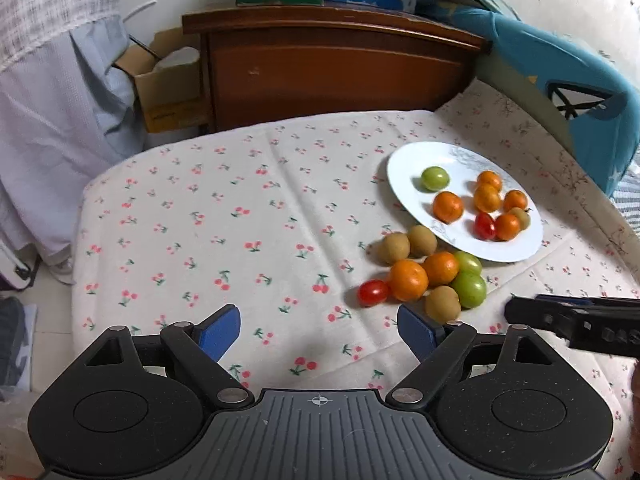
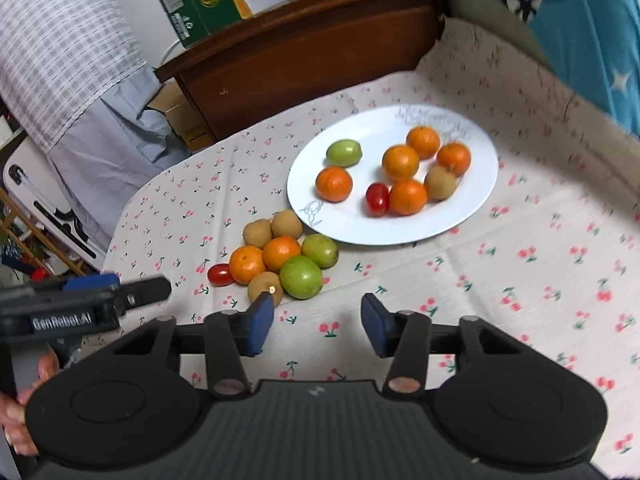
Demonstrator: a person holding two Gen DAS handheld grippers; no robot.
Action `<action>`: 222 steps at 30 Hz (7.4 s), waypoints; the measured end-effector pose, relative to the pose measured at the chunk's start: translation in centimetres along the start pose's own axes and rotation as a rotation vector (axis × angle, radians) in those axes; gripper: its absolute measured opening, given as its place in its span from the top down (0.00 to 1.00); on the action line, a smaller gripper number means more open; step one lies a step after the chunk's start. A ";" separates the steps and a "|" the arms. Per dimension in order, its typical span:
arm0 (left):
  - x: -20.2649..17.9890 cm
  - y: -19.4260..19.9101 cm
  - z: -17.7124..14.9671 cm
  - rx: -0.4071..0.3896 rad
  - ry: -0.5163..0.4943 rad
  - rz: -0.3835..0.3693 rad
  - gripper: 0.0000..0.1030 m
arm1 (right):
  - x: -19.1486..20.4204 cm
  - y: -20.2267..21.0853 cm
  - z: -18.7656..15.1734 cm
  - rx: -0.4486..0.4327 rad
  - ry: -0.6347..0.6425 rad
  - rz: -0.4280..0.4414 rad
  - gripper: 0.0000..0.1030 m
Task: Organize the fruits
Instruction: 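Withdraw both tools from the plate toward the fruit cluster, then move the left gripper to a red cherry tomato while the right approaches a green lime, then close the left gripper on the cherry tomato while the right gripper grasps the green lime, then carry the cherry tomato and lime over the white plate with both grippers, then open both grippers to release the tomato and lime onto the plate, then withdraw both tools from the plate toward the fruit cluster, then grasp a brown kiwi with the right gripper while the left gripper grasps an orange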
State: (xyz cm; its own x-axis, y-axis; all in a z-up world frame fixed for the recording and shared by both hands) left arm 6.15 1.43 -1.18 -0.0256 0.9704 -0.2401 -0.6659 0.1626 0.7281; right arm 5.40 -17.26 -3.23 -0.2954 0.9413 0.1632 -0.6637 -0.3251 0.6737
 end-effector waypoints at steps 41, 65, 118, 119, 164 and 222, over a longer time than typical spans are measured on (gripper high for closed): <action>-2.8 -4.4 -0.3 -0.003 -0.220 -0.151 0.62 | -0.5 -2.9 0.4 -0.001 -0.089 0.011 0.72; -4.1 -4.8 -1.3 -0.004 -0.405 -0.149 0.83 | -0.6 -2.9 0.4 0.001 -0.099 0.006 0.72; -11.6 -3.4 7.2 -0.049 -0.177 -0.294 0.83 | -5.6 1.2 10.7 -0.152 -0.065 0.005 0.72; -11.8 -3.9 7.2 -0.048 -0.185 -0.289 0.83 | -5.8 0.8 10.8 -0.147 -0.069 0.003 0.72; -6.6 -2.1 10.2 -0.059 0.014 -0.084 0.33 | -5.1 0.0 10.1 -0.137 -0.104 -0.002 0.67; -5.0 -5.0 1.0 0.105 -0.150 -0.045 0.20 | -1.1 -1.0 0.5 0.040 0.031 0.005 0.76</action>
State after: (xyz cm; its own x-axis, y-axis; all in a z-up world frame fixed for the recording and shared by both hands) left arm 10.35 -4.05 -3.04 0.1188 0.9763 -0.1810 -0.5820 0.2162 0.7839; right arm 6.73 -17.95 -3.67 -0.3201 0.9363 0.1443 -0.6344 -0.3250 0.7014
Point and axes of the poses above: each gripper's, at about its wrist camera, not at the fingertips, and y roughly against the way its jaws point, x to its left, z to its top, the point moved 8 cm from there along -y, roughly the way its jaws point, and after that the axes turned 14 degrees about y, right-handed, at the moved point
